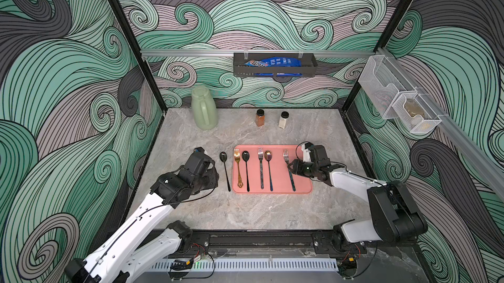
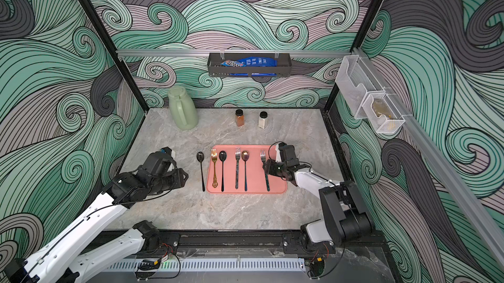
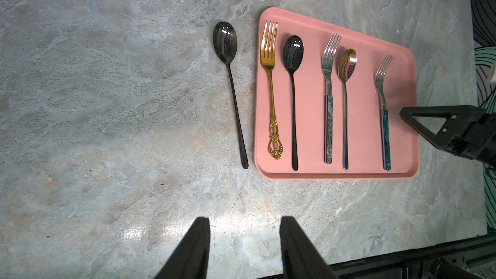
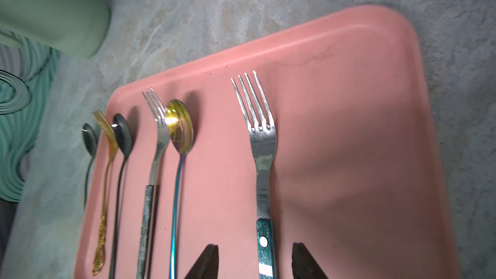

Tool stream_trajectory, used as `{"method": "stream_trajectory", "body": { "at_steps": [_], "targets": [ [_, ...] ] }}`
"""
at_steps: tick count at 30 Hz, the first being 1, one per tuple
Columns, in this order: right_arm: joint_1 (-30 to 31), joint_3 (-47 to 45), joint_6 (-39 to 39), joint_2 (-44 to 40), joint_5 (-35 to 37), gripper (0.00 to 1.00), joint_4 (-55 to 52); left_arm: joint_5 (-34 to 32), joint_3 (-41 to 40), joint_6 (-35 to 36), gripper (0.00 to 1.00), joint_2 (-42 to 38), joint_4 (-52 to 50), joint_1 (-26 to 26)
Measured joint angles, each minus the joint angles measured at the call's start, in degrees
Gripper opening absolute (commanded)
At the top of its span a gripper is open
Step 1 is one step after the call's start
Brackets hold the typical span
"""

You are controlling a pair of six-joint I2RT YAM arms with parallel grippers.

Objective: Set the spoon and fork side by side
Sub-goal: Place the fork on the tray.

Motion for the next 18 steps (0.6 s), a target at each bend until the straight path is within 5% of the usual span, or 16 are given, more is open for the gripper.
{"method": "stream_trajectory", "body": {
  "at_steps": [8, 18],
  "targets": [
    [4.7, 2.1, 0.8, 3.5, 7.6, 0.48, -3.1, -1.1, -2.8, 0.0, 0.47, 1.7, 2.6, 0.0],
    [9.4, 3.3, 3.5, 4.1, 8.7, 0.48, -4.1, -7.3, -1.7, 0.3, 0.45, 19.7, 7.9, 2.4]
  ]
}}
